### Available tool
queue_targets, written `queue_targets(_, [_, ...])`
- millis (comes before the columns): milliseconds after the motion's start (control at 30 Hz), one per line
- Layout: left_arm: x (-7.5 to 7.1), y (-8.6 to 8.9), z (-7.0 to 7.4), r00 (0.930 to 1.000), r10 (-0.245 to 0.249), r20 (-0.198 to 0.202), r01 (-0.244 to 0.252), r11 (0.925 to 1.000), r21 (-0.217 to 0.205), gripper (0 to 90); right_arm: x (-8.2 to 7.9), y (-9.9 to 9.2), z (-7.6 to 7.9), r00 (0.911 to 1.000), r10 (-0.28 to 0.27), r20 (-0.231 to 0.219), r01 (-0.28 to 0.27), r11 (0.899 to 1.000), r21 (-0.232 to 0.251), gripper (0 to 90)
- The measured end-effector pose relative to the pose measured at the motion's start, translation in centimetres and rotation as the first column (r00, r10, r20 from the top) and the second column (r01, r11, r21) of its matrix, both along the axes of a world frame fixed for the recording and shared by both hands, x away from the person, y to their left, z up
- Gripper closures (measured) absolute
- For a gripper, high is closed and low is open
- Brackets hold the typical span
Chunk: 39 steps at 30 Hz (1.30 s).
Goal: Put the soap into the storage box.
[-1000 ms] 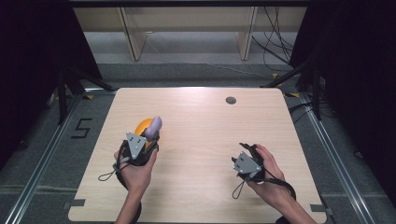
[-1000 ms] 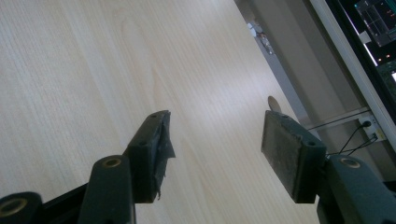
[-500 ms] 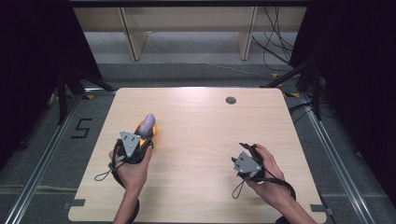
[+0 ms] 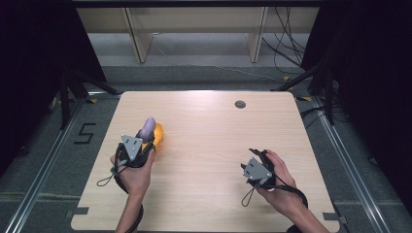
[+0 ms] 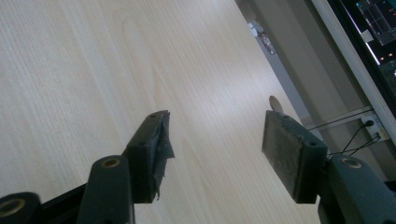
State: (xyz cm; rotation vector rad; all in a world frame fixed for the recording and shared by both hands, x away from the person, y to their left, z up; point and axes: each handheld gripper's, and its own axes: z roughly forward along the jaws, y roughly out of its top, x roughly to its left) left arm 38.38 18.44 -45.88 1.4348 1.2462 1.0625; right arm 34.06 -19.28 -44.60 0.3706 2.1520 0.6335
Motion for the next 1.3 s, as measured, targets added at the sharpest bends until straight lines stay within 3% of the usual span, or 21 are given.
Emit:
queue_targets(467, [1.3, 0.5, -1.1, 0.9991, 0.032, -0.026, -0.032, 0.9994, 0.01, 58.5, 0.0, 0.0, 0.0, 1.0, 0.004, 0.003, -0.004, 1.0, -0.001, 42.1])
queue_targets(1300, [2.4, 1.1, -3.2, 0.9958, 0.046, -0.079, -0.044, 0.9987, 0.026, 58.4, 0.0, 0.0, 0.1, 0.9999, 0.01, -0.007, -0.01, 1.0, -0.002, 41.9])
